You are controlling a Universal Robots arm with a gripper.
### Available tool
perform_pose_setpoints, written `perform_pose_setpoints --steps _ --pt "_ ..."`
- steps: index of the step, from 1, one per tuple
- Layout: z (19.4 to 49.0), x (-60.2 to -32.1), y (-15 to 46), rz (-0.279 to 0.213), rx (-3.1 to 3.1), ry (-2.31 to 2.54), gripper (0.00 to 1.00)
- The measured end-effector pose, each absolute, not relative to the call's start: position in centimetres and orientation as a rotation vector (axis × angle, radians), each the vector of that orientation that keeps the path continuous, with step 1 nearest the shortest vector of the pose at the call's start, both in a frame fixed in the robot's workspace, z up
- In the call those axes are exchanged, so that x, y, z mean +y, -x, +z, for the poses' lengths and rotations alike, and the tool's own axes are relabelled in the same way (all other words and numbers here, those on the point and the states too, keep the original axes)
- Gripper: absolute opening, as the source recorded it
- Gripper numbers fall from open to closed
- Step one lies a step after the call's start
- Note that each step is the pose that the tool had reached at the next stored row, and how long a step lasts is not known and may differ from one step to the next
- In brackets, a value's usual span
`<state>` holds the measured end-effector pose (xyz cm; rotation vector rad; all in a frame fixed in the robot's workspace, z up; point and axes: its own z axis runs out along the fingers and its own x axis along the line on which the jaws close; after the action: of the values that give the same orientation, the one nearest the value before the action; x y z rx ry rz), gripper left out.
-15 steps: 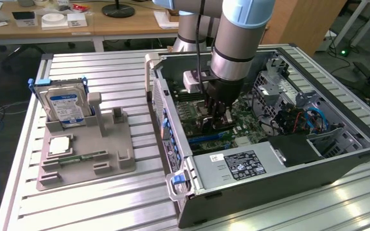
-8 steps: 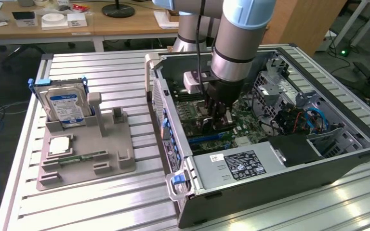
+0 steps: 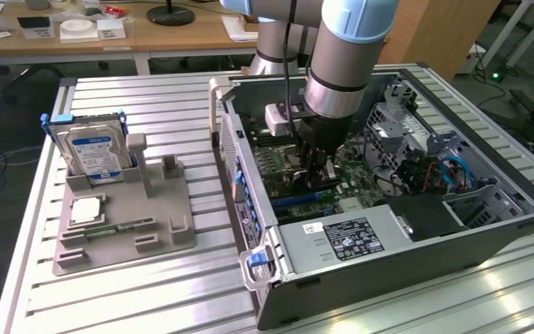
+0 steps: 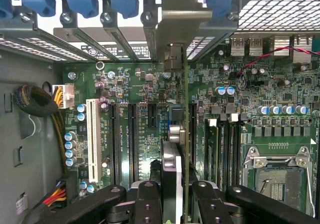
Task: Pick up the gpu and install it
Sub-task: 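Insert the gpu into the slot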
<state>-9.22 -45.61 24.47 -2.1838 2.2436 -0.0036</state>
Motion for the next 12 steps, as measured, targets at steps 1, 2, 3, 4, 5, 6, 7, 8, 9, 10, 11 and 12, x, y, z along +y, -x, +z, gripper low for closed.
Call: perform_pose_setpoints --steps 1,2,3,4,5,6,7,8,9,10,11,12 --pt "24.46 -45.61 9.22 -0.004 2.244 2.184 0.28" --pt "24.44 -45.61 9.23 -0.004 2.243 2.184 0.28" --pt "24.42 -45.6 9.25 -0.004 2.243 2.184 0.28" --pt "24.41 -45.59 9.28 -0.004 2.243 2.184 0.28" --pt "24.38 -45.58 9.3 -0.004 2.244 2.184 0.28" --pt "24.37 -45.58 9.31 -0.004 2.243 2.184 0.28" --pt "24.35 -45.58 9.32 -0.004 2.244 2.184 0.28" --pt "24.34 -45.57 9.33 -0.004 2.244 2.184 0.28" --pt "24.33 -45.57 9.35 -0.004 2.244 2.184 0.28" --pt "24.32 -45.57 9.36 -0.004 2.244 2.184 0.28" --pt "24.3 -45.56 9.37 -0.004 2.243 2.184 0.28" --pt "24.29 -45.56 9.37 -0.004 2.244 2.184 0.28"
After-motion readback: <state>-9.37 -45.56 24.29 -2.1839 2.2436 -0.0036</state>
